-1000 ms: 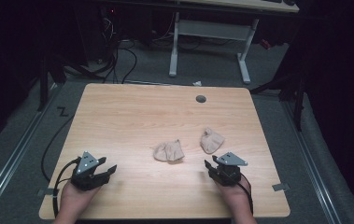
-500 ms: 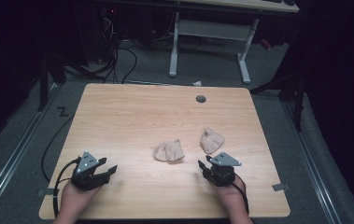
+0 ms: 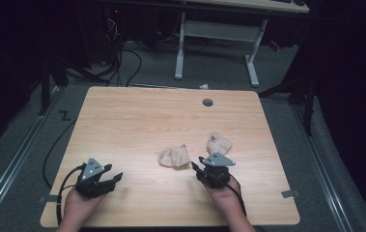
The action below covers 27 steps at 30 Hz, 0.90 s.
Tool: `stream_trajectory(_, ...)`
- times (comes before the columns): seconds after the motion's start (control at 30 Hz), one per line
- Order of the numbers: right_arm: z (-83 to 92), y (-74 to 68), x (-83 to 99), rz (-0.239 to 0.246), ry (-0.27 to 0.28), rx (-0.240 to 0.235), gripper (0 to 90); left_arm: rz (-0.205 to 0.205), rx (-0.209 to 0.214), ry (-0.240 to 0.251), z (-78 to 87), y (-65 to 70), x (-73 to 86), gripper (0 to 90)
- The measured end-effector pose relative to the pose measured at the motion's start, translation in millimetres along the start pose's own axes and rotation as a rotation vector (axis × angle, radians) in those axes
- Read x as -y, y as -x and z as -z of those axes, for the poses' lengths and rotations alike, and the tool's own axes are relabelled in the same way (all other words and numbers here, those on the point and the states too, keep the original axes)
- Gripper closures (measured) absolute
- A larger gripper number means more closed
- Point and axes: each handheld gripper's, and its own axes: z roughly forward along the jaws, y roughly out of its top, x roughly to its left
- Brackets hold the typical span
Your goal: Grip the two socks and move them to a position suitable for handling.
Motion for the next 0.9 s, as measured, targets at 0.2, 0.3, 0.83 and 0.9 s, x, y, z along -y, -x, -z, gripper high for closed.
stream_trajectory(0.2, -28.6, -23.5, -22.8, 0.033, -0.017, -0.052, 59.7, -0.003, 0.004, 0.009, 3.0, -0.7, 0.4, 45.2)
stream_trajectory(0.3, -48.4, -35.6, -30.9, 0.058, -0.056, -0.061, 59.5, -0.007, 0.003, 0.007, 4.1, -1.2, 0.3, 45.2)
stream_trajectory(0.83, -86.3, -41.3, -25.1, 0.066, -0.149, -0.011, 88.0, -0.018, 0.009, 0.007, 3.9, 1.6, 0.4, 45.3)
stream_trajectory(0.9, -80.6, -42.1, -27.4, 0.063, -0.127, -0.020, 88.1, -0.018, 0.008, 0.008, 3.3, 1.9, 0.6, 45.3)
